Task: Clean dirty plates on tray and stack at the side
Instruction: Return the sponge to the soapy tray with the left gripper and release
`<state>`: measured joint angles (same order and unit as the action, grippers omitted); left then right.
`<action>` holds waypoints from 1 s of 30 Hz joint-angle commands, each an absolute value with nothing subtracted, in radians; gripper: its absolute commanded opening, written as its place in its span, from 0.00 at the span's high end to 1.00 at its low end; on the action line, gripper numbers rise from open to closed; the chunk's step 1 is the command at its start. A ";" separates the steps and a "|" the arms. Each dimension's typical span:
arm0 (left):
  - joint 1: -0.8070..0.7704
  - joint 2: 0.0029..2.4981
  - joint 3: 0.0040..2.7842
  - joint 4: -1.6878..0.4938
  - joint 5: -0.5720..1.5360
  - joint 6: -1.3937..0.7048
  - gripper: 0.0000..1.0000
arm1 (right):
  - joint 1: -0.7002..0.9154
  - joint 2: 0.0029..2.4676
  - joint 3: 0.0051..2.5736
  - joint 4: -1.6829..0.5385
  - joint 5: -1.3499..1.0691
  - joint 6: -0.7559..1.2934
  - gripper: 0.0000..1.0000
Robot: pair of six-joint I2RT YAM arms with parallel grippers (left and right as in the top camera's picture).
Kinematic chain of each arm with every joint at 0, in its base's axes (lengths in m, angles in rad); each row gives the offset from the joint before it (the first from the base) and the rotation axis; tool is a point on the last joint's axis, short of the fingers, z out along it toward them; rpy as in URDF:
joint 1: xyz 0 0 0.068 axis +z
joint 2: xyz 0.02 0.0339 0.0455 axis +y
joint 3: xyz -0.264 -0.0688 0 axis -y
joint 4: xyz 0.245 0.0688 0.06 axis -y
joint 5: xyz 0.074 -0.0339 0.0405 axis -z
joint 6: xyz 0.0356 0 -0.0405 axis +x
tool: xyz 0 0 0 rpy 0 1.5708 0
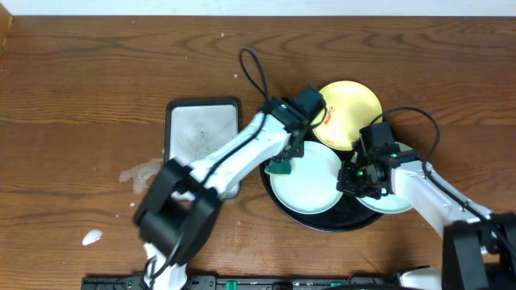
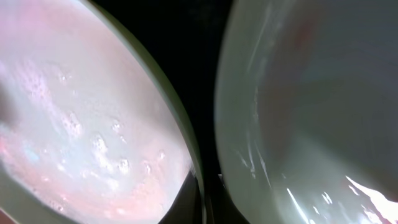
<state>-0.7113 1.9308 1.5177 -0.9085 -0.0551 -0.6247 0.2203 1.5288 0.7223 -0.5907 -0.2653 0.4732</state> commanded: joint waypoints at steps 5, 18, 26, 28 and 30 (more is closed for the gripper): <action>-0.615 1.697 1.554 -1.040 -0.067 -0.557 0.93 | 0.219 1.317 0.757 -0.675 -0.088 0.384 0.99; -0.268 1.666 1.384 -1.076 -0.106 -0.447 0.92 | 0.413 1.165 0.962 -0.901 0.294 0.261 0.99; -0.197 1.649 1.346 -1.042 0.044 -0.325 0.53 | 0.631 1.165 1.036 -0.970 0.585 0.260 0.99; -0.197 1.620 1.346 -1.047 0.054 -0.321 0.50 | 0.691 1.165 1.036 -0.982 0.647 0.261 0.99; -0.197 1.575 1.346 -1.048 0.073 -0.311 0.44 | 0.758 1.165 1.036 -1.000 0.729 0.261 0.99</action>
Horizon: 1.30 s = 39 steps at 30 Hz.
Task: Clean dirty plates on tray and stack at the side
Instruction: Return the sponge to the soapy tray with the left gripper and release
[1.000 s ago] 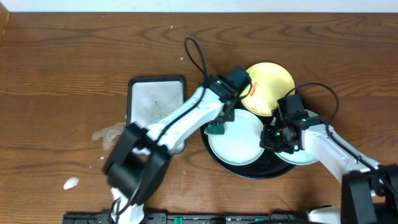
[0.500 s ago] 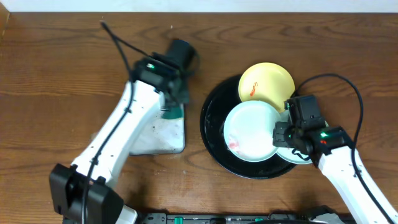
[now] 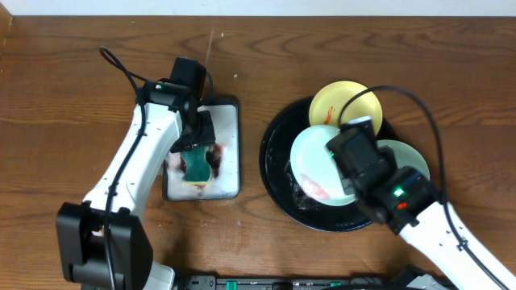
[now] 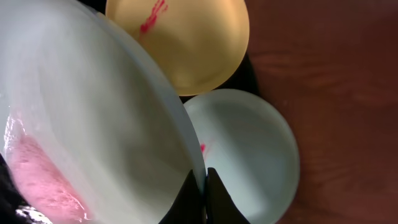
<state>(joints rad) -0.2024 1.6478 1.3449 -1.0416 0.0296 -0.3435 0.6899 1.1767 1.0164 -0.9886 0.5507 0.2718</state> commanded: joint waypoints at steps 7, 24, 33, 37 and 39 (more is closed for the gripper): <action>-0.197 1.366 1.346 -1.070 0.080 -0.311 0.30 | 0.947 1.165 1.036 -1.029 1.007 0.260 0.99; -0.197 1.176 1.346 -1.124 0.079 -0.311 0.17 | 1.060 1.165 1.037 -1.013 1.182 0.146 0.99; -0.197 1.176 1.346 -1.124 0.079 -0.311 0.17 | 1.075 1.165 1.037 -1.005 1.181 0.129 0.99; -0.197 1.176 1.346 -1.124 0.079 -0.311 0.17 | 1.075 1.165 1.037 -1.002 1.181 0.129 0.99; -0.197 1.176 1.346 -1.124 0.079 -0.311 0.17 | 1.075 1.165 1.037 -0.999 1.180 0.130 0.99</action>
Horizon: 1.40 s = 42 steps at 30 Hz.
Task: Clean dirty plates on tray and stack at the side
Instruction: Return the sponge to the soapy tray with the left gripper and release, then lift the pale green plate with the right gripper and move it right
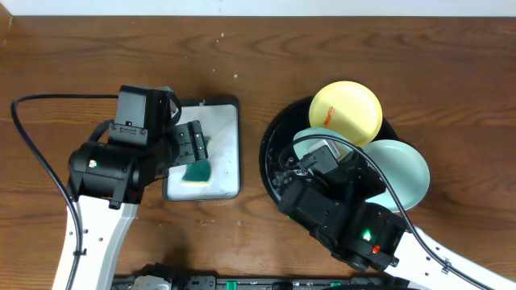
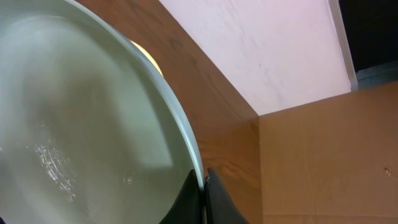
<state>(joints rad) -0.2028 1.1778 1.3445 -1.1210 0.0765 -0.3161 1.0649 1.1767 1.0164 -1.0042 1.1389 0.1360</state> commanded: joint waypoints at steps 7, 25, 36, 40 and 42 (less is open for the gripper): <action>-0.197 1.176 1.346 -1.124 0.079 -0.311 0.17 | 1.075 1.165 1.037 -0.990 1.181 0.130 0.99; -0.197 1.176 1.346 -1.124 0.079 -0.311 0.17 | 1.075 1.165 1.037 -0.983 1.181 0.129 0.99; -0.197 1.176 1.346 -1.124 0.079 -0.311 0.17 | 1.075 1.165 1.037 -0.983 1.181 0.130 0.99; -0.197 1.176 1.346 -1.124 0.079 -0.311 0.16 | 1.075 1.165 1.037 -0.983 1.181 0.130 0.99; -0.197 1.176 1.346 -1.124 0.079 -0.311 0.16 | 1.075 1.165 1.037 -0.983 1.181 0.130 0.99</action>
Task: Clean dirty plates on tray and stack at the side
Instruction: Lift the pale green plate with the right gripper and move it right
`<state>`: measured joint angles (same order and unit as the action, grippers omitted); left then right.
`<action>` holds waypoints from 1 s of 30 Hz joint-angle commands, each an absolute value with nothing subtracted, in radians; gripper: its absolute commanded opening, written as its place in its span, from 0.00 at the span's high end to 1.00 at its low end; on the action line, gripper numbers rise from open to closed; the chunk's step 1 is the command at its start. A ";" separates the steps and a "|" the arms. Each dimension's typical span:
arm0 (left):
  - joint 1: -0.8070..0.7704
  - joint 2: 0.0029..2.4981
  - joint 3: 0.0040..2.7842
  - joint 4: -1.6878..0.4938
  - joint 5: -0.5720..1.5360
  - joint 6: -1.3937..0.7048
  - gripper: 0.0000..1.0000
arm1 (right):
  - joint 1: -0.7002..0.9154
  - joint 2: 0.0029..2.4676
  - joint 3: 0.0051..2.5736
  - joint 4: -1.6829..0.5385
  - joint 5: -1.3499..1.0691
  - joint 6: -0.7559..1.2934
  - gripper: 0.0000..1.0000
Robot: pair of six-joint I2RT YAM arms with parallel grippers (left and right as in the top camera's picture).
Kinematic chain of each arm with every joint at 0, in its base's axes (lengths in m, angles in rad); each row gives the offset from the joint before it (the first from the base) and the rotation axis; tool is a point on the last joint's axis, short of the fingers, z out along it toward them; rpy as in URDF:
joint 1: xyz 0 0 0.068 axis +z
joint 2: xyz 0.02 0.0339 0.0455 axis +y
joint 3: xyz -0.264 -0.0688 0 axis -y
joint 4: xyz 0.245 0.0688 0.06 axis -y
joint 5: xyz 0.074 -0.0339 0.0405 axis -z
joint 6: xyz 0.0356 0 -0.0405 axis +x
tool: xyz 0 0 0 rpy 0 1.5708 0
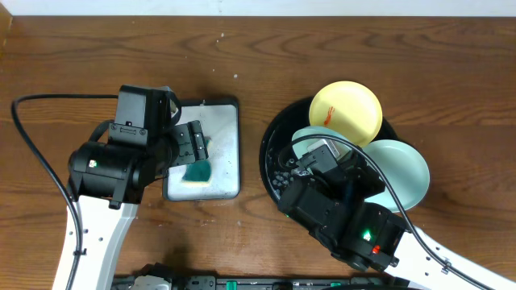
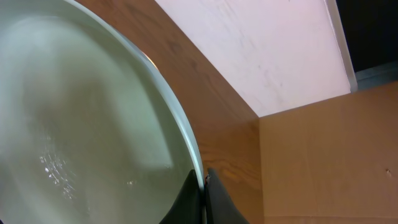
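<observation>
My right gripper [image 2: 204,180] is shut on the rim of a pale green plate [image 2: 81,124], which it holds lifted and steeply tilted, its wet face towards the wrist camera. From overhead only that plate's edge [image 1: 310,137] shows beside my right arm, above the black round tray [image 1: 272,173]. A yellow plate [image 1: 347,113] with red smears lies at the tray's back. Another pale green plate [image 1: 401,173] rests on its right side. My left gripper [image 1: 192,149] hangs over the grey board [image 1: 224,153], apparently shut on the green sponge [image 1: 196,171].
The brown wooden table [image 1: 339,48] runs to a white wall at the back. The right wrist view shows the table edge, the wall and a cardboard box [image 2: 323,162] beyond it. My raised right arm covers the tray's front half.
Hardly anything has changed. The held plate has tilted a touch more in the right wrist view, covering the sliver of yellow plate seen past its rim. Both arms stay where they were.
First my left gripper held the sponge on a pale plate in the tray, my right gripper at its rim. Then the sponge was over the grey board and the plate was lifted with pink liquid in it. Later both arms were raised with the plate tilted steeply, as now.
</observation>
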<state>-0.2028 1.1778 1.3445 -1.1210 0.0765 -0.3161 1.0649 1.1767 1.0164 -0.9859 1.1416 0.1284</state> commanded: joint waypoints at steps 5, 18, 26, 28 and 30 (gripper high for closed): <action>-0.197 1.176 1.346 -1.124 0.079 -0.311 0.16 | 1.075 1.165 1.037 -0.983 1.180 0.134 0.99; -0.197 1.176 1.346 -1.124 0.079 -0.311 0.16 | 0.762 1.202 1.026 -0.965 0.733 0.301 0.99; -0.197 1.176 1.346 -1.124 0.079 -0.311 0.16 | 0.789 1.178 1.057 -0.921 0.780 0.122 0.99; -0.197 1.176 1.346 -1.124 0.079 -0.311 0.16 | 0.818 1.179 1.056 -0.931 0.945 0.129 0.99; -0.197 1.176 1.346 -1.124 0.079 -0.311 0.16 | 0.826 1.180 1.061 -0.923 0.978 0.147 0.99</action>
